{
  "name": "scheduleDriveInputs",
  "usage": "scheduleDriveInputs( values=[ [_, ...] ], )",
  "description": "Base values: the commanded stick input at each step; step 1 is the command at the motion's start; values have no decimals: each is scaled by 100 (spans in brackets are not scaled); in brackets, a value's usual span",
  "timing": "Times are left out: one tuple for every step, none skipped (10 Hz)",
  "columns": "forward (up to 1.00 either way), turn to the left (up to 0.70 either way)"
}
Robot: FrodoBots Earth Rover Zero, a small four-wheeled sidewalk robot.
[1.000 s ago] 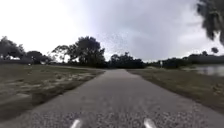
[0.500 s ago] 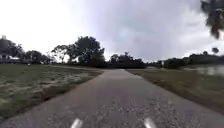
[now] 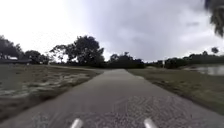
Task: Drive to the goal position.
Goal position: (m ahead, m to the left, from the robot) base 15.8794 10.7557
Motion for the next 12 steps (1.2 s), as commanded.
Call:
scheduleDriveInputs(
  values=[
    [100, 0],
    [100, 0],
    [100, 0],
    [100, 0],
    [100, 0],
    [100, 0],
    [100, 0],
    [100, 0],
    [100, 0],
    [100, 0],
    [100, 0],
    [100, 0]
  ],
)
